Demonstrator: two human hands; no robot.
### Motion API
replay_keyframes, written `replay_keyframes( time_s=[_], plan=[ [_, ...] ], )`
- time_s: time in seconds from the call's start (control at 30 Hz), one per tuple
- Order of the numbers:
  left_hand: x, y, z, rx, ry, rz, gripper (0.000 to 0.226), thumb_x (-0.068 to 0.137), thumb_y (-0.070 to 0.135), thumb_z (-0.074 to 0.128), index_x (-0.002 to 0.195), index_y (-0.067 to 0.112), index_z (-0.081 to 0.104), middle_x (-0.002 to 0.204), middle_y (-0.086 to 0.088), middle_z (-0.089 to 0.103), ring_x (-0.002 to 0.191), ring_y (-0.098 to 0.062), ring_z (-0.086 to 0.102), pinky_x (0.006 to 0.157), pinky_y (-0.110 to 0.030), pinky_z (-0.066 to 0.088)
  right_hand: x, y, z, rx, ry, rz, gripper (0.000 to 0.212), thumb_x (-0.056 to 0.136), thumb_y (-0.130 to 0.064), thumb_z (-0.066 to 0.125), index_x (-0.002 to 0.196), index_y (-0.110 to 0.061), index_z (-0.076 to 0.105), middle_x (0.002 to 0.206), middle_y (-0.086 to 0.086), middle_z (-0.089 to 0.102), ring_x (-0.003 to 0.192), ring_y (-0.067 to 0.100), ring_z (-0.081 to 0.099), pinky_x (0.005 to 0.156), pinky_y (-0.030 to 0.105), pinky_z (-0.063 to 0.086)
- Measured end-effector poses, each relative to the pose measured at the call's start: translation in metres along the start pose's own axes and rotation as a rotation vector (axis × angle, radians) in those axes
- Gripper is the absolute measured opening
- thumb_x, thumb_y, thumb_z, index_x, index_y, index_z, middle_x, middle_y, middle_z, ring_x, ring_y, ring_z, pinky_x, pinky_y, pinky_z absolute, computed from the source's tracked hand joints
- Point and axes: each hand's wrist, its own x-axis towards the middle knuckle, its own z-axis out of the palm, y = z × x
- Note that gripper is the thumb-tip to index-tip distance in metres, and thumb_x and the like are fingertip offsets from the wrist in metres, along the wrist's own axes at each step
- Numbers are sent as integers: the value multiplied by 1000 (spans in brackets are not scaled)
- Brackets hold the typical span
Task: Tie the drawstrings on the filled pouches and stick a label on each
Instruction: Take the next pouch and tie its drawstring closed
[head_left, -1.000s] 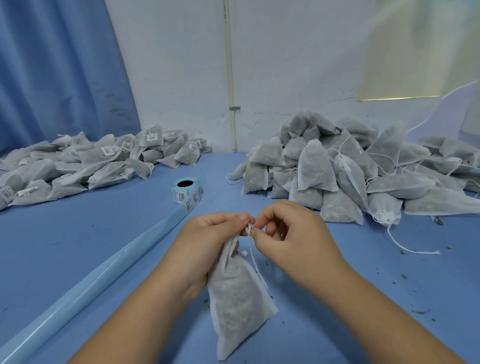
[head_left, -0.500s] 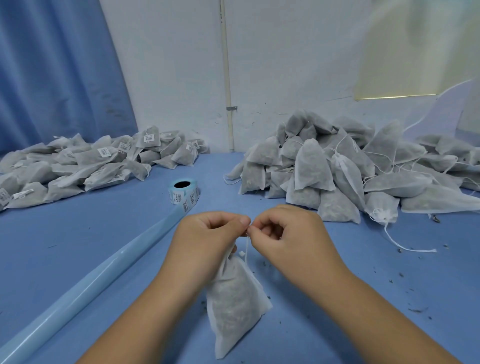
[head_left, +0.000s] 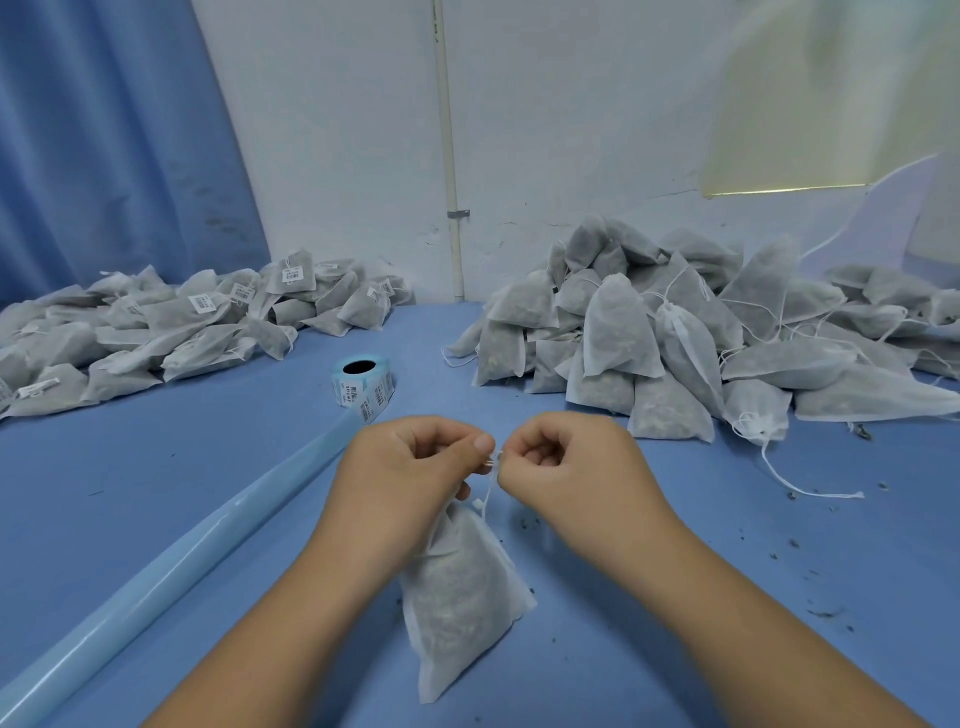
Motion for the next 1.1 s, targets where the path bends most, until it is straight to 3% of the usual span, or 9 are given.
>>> replay_keyframes(
  time_s=[0.1,0.23,0.4,0.57,0.7,0.87,1.0,1.1],
  plan=[
    [5,-1,-6,-14,17,3,18,85,21,72,68,25,75,61,11,69,43,2,48,45,-9,38,5,-2,-12,322,-92,132,18,75,-19,65,57,-23,65,52,-4,57,50,9,46,52,22,39],
    [7,-2,-10,-45,-4,1,19,89,19,69,71,21,74,58,11,66,43,-1,42,44,-10,36,9,-2,-20,824,-215,130,20,70,-15,61,51,-20,57,54,1,44,50,14,41,45,22,32],
    [3,0,-4,-26,-103,43,17,88,19,68,73,23,74,61,10,67,44,-2,40,46,-11,36,11,-1,-18,1128,-350,161,20,73,-9,56,56,-15,50,56,0,36,46,11,38,43,21,26],
    [4,1,-6,-44,-66,86,19,89,16,67,71,19,72,52,13,61,41,0,38,43,-9,32,13,1,-21,1189,-565,150,23,62,-9,66,57,-16,45,56,-2,33,46,10,35,43,21,26],
    [3,1,-6,-2,-18,143,18,87,18,69,70,23,73,59,13,66,43,1,41,45,-8,33,14,6,-31,1097,-706,143,28,57,-18,75,56,-17,47,57,-3,34,46,9,36,45,21,28],
    [1,-1,-7,127,-3,198,17,87,21,69,71,27,72,62,17,67,46,5,47,49,-6,35,17,8,-34,1025,-518,214,18,69,-11,52,52,-17,48,57,-1,35,47,11,38,42,21,29],
    [-1,0,-6,155,-74,216,20,88,19,70,70,27,70,60,18,65,46,6,48,48,-6,34,20,9,-30,1091,-337,205,18,68,-11,54,52,-16,49,58,0,35,49,11,38,43,21,27],
    [0,0,-6,144,-88,215,21,89,20,69,69,26,69,56,20,62,44,4,46,47,-6,33,19,9,-28,1188,-407,182,24,60,-10,68,53,-16,46,56,-2,33,47,10,35,43,21,29]
  ],
)
